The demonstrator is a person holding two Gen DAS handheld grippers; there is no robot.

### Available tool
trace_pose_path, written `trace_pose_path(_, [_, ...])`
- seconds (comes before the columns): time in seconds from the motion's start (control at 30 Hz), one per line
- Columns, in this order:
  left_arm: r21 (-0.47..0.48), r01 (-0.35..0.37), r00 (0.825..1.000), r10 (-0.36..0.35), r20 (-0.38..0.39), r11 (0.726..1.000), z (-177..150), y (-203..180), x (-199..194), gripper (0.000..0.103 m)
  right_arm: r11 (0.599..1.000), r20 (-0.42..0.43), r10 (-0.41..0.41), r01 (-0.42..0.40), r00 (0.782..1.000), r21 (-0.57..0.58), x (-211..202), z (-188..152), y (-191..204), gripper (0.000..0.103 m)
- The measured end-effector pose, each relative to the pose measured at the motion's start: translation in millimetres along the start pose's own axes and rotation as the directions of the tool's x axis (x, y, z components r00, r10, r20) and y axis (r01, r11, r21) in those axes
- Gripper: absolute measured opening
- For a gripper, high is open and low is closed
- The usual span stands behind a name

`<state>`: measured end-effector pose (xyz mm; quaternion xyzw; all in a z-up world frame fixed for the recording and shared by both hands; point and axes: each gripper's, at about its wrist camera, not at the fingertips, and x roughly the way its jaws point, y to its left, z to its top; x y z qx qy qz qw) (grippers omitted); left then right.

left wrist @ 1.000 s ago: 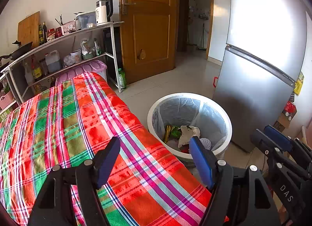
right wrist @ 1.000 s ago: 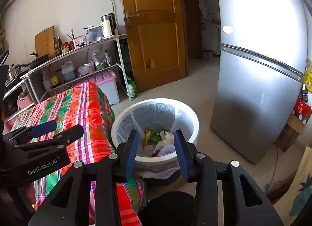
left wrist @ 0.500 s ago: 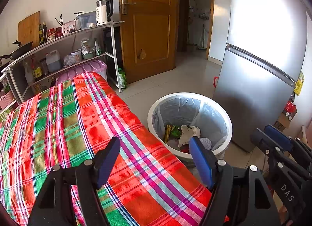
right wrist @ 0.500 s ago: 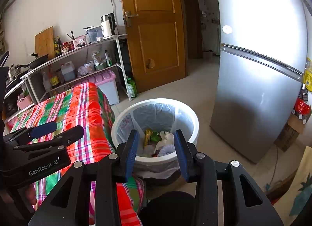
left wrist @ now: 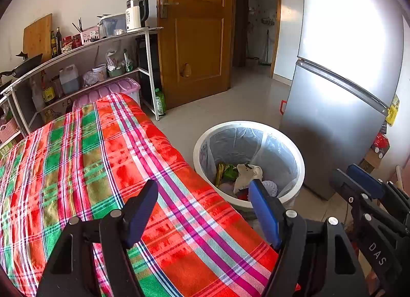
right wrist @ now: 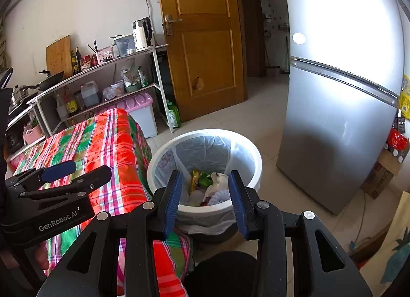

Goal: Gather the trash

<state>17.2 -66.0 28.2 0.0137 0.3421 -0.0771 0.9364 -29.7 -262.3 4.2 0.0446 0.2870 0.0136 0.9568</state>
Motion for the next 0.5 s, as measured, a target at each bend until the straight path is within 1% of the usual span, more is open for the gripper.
trace_pose_path(0.5, [0.007,0.004,1.000,-0.004,-0.002,1.000,-1.8,-1.6,1.3,0.075,1.000,0.000,-0.001,0.001,1.000,0.003,0.3,-0.4,0.3,0.039])
